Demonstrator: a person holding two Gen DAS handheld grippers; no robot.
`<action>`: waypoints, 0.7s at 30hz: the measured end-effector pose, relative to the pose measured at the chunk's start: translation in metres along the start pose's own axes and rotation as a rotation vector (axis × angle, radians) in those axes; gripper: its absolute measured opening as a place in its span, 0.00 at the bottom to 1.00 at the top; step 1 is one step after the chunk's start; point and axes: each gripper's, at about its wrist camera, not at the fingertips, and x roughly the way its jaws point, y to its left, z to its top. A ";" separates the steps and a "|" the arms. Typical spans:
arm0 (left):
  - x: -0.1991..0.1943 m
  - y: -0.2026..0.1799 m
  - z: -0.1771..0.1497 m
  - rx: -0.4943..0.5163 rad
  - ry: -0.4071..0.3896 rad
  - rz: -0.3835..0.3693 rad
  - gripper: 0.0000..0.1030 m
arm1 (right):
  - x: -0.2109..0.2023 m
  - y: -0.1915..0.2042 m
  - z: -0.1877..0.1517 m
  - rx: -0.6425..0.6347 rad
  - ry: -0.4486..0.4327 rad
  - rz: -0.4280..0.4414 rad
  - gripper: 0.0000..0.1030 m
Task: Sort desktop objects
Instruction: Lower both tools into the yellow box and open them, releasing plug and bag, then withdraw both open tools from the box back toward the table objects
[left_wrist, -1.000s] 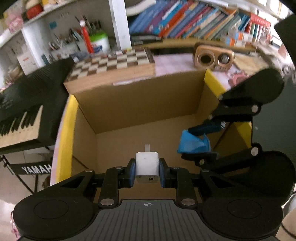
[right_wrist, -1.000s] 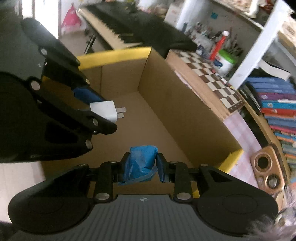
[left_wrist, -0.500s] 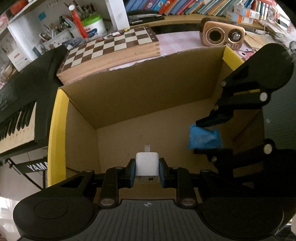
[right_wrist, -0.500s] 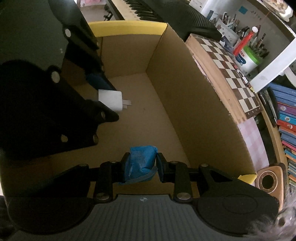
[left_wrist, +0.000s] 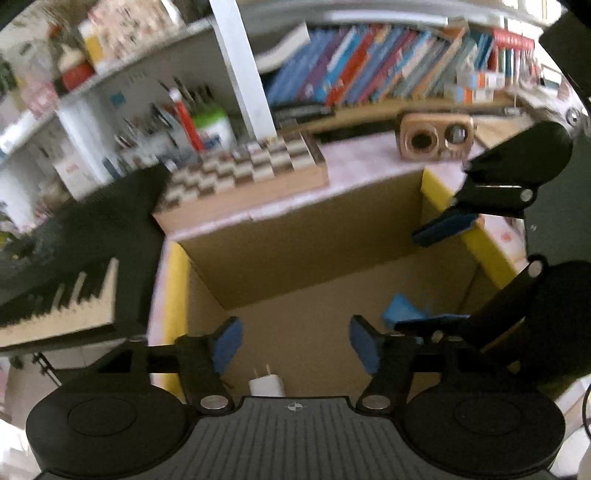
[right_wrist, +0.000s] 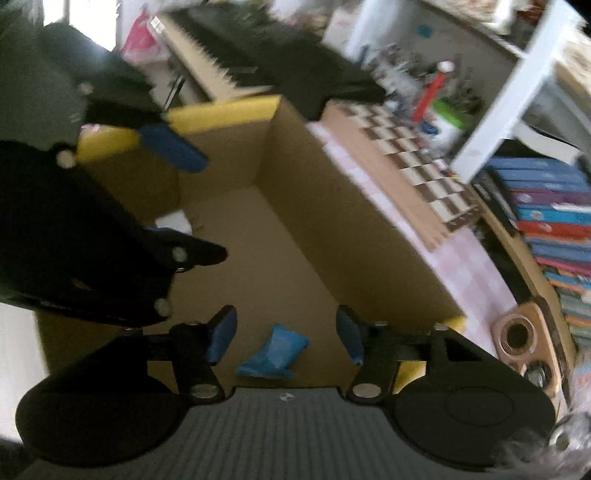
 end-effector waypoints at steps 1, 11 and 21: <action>-0.008 0.000 -0.001 -0.004 -0.024 0.014 0.77 | -0.007 -0.001 -0.002 0.021 -0.017 -0.010 0.61; -0.086 0.001 -0.023 -0.102 -0.200 0.066 0.88 | -0.097 -0.003 -0.040 0.293 -0.207 -0.152 0.64; -0.137 -0.017 -0.064 -0.177 -0.258 0.061 0.88 | -0.159 0.033 -0.090 0.457 -0.288 -0.287 0.64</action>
